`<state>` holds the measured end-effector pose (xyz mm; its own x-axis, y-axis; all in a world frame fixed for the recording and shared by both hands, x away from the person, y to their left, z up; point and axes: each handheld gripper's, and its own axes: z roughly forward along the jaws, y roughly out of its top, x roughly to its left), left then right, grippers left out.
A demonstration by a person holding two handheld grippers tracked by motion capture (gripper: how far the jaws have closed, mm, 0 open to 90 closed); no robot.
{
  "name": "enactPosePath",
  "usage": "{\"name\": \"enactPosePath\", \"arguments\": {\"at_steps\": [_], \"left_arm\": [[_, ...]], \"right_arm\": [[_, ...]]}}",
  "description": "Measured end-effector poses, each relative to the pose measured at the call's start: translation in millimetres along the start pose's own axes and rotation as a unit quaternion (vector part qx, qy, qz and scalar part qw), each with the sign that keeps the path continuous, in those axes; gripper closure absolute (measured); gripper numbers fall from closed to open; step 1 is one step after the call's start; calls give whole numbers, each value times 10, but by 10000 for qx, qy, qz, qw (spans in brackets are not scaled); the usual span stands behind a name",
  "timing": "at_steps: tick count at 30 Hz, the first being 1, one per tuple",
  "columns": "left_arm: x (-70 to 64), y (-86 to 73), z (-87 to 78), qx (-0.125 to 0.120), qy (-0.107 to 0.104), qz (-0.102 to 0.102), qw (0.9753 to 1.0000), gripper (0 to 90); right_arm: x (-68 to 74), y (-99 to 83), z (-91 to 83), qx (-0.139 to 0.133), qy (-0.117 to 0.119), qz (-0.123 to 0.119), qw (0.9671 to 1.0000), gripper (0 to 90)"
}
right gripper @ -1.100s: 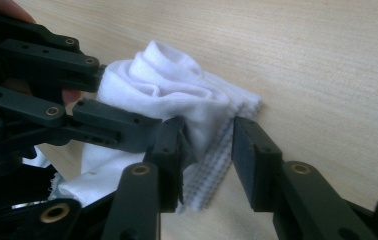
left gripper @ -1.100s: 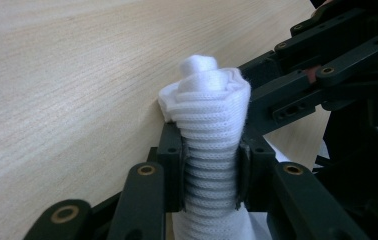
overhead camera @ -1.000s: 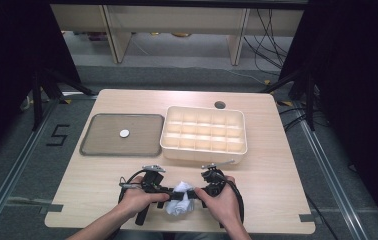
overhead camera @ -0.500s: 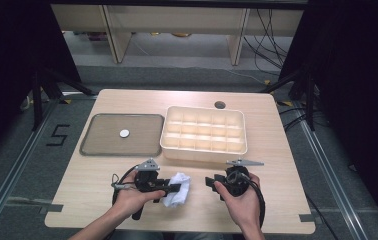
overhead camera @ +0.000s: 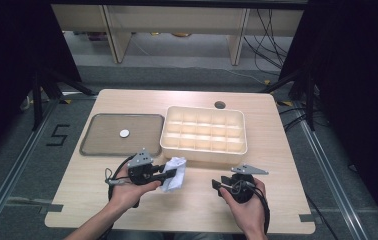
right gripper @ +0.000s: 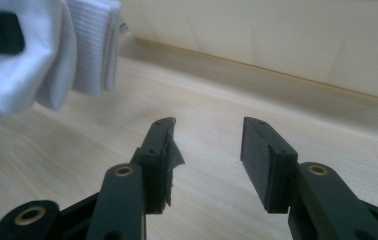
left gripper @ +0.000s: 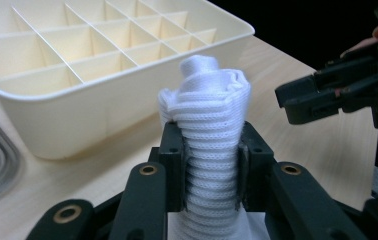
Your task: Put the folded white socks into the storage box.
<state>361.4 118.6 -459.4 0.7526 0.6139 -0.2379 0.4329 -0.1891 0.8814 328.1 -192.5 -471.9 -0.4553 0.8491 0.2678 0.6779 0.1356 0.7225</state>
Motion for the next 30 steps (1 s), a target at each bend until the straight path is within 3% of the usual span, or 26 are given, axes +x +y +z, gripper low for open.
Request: {"name": "enactPosePath", "arguments": {"at_steps": [7, 16, 21, 22, 30], "left_arm": [[81, 133, -61, -236, 174, 86, 9995, 699], [146, 323, -95, -468, 302, 180, 9983, 699], [187, 399, -84, -473, 439, 207, 9977, 699], [200, 415, -81, -486, 457, 208, 9976, 699], [301, 549, -36, -527, 626, 224, 9964, 699]], "right_arm": [[-63, -102, -18, -82, -176, -72, 9998, 572], [-119, -167, -5, -188, -146, 30, 9997, 570], [-132, -178, -10, -224, -165, 35, 9996, 570], [-128, -177, -27, -196, -262, 32, 9995, 570], [-128, -189, -10, -176, -225, 52, 9996, 569]]}}
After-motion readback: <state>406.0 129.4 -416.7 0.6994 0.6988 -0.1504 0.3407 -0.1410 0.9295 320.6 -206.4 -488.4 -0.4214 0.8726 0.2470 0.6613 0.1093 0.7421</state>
